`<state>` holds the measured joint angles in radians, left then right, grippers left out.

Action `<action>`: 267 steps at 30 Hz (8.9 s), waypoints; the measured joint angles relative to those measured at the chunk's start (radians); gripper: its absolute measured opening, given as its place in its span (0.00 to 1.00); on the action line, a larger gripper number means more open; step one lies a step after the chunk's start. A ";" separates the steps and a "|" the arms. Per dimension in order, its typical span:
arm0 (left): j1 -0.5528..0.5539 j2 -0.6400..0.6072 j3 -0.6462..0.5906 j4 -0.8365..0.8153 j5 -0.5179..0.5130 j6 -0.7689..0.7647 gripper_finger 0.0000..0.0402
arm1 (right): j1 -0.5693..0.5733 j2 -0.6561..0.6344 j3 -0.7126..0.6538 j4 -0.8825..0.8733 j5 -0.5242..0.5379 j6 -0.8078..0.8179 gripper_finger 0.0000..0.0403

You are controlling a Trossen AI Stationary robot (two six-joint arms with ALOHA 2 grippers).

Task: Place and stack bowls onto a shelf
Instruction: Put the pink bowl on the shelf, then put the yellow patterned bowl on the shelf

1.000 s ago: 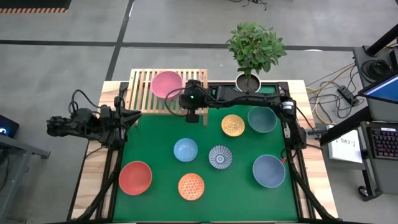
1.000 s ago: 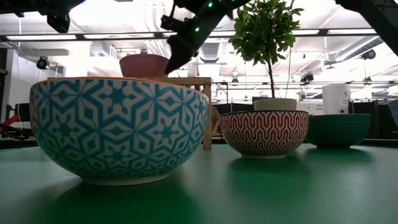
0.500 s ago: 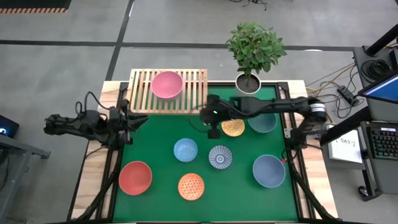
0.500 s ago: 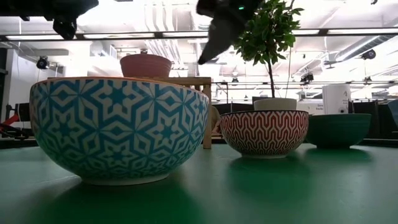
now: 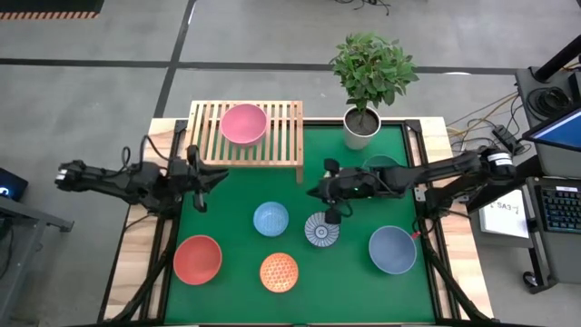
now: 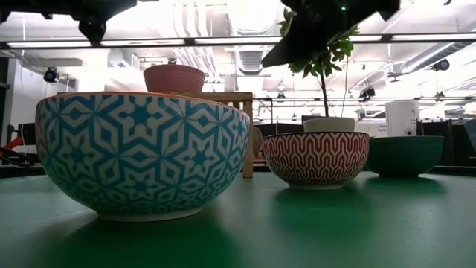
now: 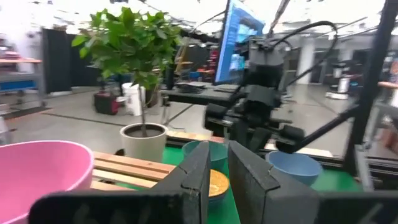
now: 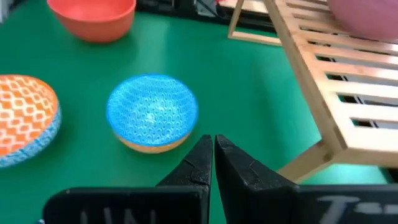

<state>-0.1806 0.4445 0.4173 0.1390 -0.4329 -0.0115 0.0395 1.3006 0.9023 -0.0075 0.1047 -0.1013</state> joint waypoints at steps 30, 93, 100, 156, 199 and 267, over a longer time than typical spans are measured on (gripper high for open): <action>0.413 0.648 0.748 -0.930 0.067 0.395 0.43 | 0.003 -0.035 -0.089 0.089 -0.007 -0.029 0.02; 0.554 0.623 0.800 -1.268 0.057 0.159 0.37 | 0.004 -0.035 -0.103 0.065 -0.008 0.020 0.02; 0.545 0.545 0.813 -1.267 0.058 0.059 0.46 | 0.015 -0.035 -0.103 0.067 -0.008 0.088 0.02; -0.257 0.326 0.156 -0.310 0.206 -0.261 0.38 | 0.008 -0.035 0.184 -0.535 0.056 0.505 0.11; -0.256 0.315 0.142 -0.321 -0.030 -0.173 0.39 | -0.032 0.233 0.307 -0.739 0.073 0.739 0.29; -0.257 0.282 0.178 -0.326 -0.056 -0.087 0.39 | 0.094 0.137 0.639 -0.870 -0.081 0.225 0.03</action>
<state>-0.4374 0.7264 0.5957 -0.1870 -0.4890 -0.0988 0.1333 1.4377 1.5417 -0.8777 0.0236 0.1233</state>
